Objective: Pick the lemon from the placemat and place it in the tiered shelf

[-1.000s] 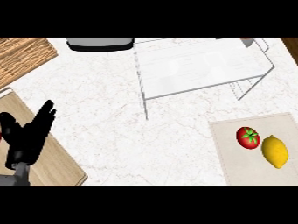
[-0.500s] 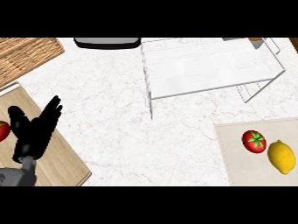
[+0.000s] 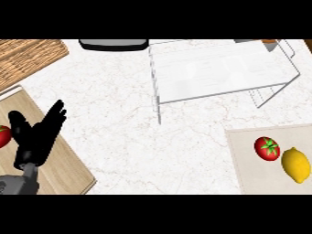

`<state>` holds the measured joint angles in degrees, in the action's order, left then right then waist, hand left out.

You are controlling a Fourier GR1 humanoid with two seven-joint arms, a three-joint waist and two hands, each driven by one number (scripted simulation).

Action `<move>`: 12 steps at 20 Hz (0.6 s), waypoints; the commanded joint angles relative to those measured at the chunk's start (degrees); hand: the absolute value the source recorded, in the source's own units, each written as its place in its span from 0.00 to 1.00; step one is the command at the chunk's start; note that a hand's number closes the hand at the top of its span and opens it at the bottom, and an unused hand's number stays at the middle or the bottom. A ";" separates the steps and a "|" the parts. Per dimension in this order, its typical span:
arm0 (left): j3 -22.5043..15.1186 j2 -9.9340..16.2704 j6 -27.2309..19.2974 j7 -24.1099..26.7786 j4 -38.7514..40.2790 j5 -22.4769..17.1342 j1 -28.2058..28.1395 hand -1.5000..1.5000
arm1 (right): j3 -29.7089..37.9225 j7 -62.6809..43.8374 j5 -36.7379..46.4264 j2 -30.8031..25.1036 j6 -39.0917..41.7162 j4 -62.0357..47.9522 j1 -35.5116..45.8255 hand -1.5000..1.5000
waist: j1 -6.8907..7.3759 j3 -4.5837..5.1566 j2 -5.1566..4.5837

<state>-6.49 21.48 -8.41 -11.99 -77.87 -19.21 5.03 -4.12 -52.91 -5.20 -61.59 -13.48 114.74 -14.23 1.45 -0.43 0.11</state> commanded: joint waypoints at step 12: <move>0.98 -3.67 0.83 -1.37 6.29 1.76 1.96 0.50 | -10.28 -8.18 14.76 9.91 2.10 -8.14 9.10 0.00 | -1.59 0.44 -0.30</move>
<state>-4.79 20.38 -7.50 -11.92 -77.34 -17.86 4.46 -13.22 -59.38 7.14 -54.31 -12.06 109.90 -6.38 0.52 -0.65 0.46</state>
